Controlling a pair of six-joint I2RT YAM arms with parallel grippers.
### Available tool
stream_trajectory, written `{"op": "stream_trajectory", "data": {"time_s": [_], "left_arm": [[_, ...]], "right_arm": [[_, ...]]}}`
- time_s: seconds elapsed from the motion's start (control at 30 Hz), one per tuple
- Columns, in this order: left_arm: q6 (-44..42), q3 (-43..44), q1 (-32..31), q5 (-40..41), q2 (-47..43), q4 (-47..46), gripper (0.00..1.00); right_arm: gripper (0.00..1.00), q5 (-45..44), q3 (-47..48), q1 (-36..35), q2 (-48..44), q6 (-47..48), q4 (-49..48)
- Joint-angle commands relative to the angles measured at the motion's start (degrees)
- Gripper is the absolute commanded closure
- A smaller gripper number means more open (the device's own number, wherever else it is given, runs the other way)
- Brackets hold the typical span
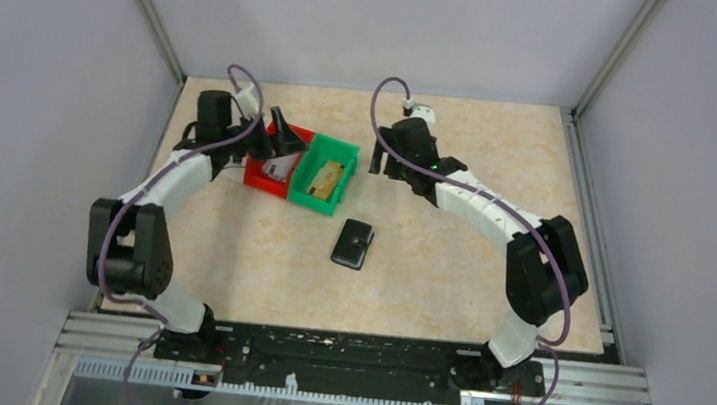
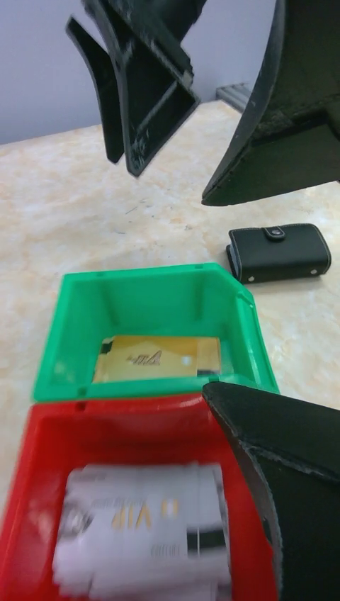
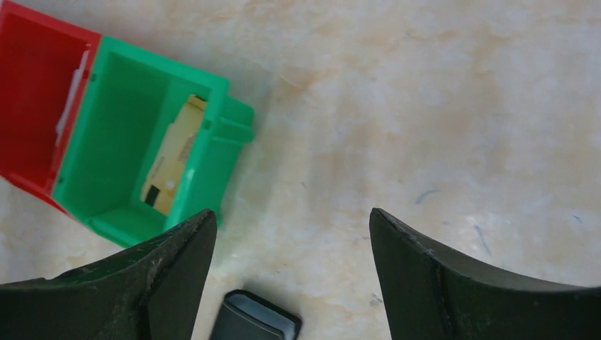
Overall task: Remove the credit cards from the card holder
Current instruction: Move the storage box to the center of the board.
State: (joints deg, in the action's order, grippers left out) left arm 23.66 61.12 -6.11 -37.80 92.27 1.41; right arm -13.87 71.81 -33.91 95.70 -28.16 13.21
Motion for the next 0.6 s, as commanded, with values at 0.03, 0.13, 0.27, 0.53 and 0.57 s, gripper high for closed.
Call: {"op": "stream_trajectory", "data": {"time_s": [0.03, 0.13, 0.27, 0.53, 0.57], "left_arm": [[-12.93, 4.26, 4.21, 5.5, -8.96, 13.28, 0.01], [-18.15, 2.69, 7.1, 9.92, -11.25, 15.84, 0.01], [-22.08, 1.71, 11.34, 10.88, -12.29, 19.43, 0.01], [-26.74, 0.78, 14.01, 11.02, -13.4, 22.54, 0.01], [-26.93, 0.62, 14.02, 11.11, -13.61, 22.51, 0.01]], "right_arm": [[0.25, 1.06, 11.28, -6.36, 8.52, -1.8, 0.2], [0.3, 0.3, 17.41, -9.54, 14.53, -1.9, 2.96], [0.38, -2.14, 24.38, -12.61, 21.67, -1.35, 7.77], [0.46, -5.32, 25.72, -13.73, 23.66, -1.14, 10.78], [0.46, -5.64, 25.4, -13.73, 23.29, -0.99, 10.79]]}}
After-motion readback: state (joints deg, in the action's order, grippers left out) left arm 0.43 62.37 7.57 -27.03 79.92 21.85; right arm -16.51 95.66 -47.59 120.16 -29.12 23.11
